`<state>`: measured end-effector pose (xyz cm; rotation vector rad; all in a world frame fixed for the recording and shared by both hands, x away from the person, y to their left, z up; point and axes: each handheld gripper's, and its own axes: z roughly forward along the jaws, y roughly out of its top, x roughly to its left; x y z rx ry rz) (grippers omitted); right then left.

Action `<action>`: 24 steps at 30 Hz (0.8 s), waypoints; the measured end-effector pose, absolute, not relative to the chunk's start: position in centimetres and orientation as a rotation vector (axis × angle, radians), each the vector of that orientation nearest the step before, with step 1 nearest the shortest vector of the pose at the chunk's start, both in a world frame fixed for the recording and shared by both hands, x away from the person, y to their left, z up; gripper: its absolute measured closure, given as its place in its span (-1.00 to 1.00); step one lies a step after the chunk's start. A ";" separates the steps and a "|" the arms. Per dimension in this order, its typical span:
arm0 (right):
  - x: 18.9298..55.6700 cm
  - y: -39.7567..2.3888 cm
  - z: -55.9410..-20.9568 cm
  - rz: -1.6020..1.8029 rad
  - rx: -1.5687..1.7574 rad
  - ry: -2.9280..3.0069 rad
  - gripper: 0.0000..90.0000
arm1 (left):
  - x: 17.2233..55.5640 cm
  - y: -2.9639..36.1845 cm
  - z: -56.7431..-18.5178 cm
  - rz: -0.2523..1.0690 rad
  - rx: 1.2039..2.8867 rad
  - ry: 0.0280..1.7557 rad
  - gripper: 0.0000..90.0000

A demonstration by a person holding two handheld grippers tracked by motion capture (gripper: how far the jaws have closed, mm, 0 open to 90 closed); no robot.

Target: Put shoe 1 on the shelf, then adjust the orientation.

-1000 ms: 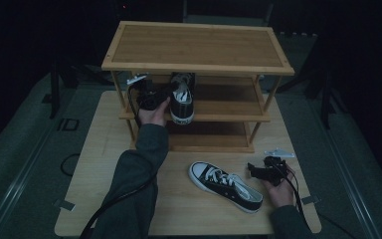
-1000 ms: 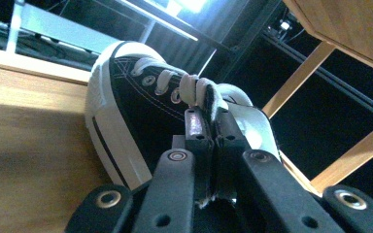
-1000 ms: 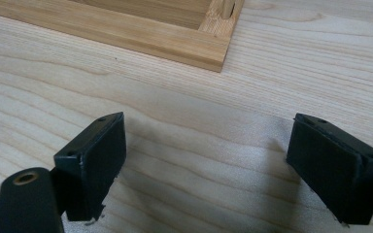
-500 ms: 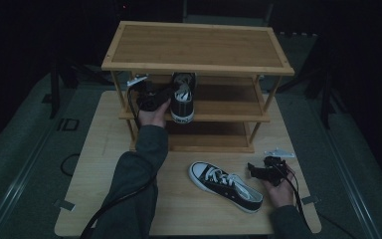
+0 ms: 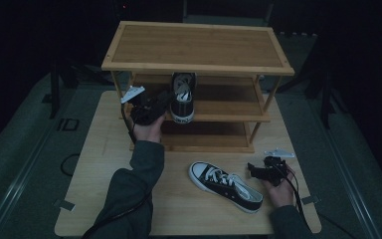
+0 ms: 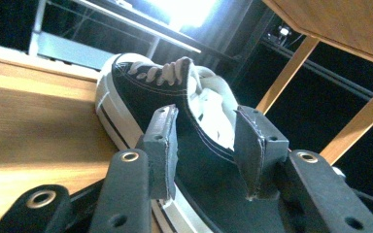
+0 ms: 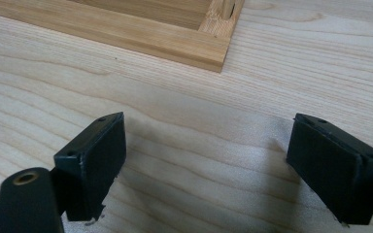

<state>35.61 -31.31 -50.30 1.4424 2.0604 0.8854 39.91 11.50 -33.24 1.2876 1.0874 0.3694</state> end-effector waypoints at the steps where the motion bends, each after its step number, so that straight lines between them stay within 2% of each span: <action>1: 35.6 -31.3 -50.3 0.886 1.442 2.060 -0.69 | 39.6 11.6 -33.2 0.373 1.288 1.085 0.34; 24: 35.3 -31.3 -50.3 0.889 1.436 2.067 -0.69 | 34.9 13.1 -34.8 0.437 1.376 1.062 0.17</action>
